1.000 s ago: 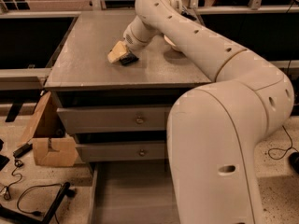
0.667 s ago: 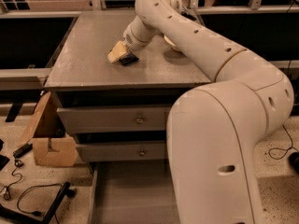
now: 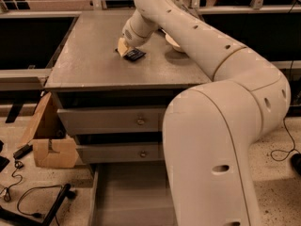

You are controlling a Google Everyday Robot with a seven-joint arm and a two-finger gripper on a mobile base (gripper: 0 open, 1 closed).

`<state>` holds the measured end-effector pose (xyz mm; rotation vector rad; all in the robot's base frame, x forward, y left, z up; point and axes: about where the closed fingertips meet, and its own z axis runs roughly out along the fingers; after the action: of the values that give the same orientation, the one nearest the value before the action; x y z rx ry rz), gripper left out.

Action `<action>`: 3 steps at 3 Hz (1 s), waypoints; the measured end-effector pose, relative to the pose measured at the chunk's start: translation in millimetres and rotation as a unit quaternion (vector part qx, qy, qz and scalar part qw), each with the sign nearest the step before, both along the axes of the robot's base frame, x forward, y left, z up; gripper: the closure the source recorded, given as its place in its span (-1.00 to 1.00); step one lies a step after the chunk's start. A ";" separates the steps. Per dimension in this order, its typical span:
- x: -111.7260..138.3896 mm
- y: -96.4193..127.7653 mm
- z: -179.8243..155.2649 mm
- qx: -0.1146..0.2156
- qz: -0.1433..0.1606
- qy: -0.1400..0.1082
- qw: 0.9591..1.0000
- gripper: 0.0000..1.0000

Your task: Place rxbar blueberry into bottom drawer

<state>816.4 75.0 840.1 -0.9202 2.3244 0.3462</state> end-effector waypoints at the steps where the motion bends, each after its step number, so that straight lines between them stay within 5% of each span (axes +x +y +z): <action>1: 0.0 -0.1 0.1 0.000 0.000 0.000 1.000 1.00; 3: -8.1 -41.3 43.3 -0.011 -0.011 -0.023 1.000 1.00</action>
Offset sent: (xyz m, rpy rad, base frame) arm 0.0065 -0.0415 0.0484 -0.0311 -0.0526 -0.0041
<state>808.3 33.7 883.4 -0.9026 2.2984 0.2885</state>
